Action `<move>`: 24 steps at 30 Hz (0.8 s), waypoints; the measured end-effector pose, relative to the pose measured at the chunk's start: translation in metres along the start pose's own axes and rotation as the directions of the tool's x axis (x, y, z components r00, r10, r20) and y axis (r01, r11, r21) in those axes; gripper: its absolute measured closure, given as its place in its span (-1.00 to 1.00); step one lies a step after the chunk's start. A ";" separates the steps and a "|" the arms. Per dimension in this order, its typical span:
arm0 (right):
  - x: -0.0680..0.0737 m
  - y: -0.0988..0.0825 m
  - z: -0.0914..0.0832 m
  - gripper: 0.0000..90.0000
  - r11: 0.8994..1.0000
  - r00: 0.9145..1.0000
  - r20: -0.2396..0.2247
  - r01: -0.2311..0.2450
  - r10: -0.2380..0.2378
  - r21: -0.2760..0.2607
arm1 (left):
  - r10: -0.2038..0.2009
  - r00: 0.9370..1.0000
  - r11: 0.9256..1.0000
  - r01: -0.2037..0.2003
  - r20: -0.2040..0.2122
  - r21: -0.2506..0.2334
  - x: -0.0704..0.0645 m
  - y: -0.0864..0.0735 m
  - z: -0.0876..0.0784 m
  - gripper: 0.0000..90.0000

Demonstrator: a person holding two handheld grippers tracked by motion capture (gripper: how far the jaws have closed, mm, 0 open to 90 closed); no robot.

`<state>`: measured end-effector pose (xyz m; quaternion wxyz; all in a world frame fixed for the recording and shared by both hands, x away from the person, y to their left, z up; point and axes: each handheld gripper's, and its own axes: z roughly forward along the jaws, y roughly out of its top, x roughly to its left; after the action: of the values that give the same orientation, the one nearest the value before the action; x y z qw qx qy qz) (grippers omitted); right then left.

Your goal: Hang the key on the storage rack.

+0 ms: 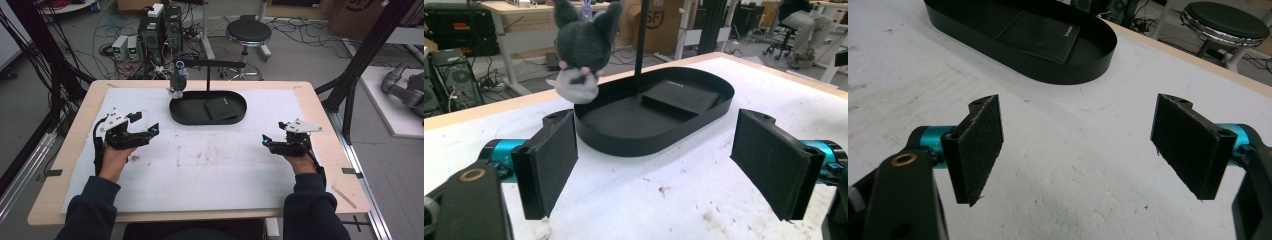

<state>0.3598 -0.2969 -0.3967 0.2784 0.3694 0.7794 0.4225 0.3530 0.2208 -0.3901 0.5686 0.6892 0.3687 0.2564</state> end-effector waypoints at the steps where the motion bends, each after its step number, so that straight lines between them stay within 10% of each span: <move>1: 0.000 0.000 0.000 -0.53 1.000 1.000 -0.001 0.001 -0.001 0.006 | 0.002 1.000 1.000 -0.002 -0.005 0.000 0.000 -0.003 -0.001 -0.59; 24: 0.004 -0.001 0.002 -0.53 1.000 1.000 0.007 0.006 -0.006 0.027 | -0.013 1.000 0.999 0.013 -0.014 0.036 0.008 -0.014 -0.003 -0.59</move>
<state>0.3587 -0.2932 -0.3986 0.2774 0.3723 0.7852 0.4099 0.3525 0.2296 -0.4035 0.5553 0.6951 0.3816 0.2508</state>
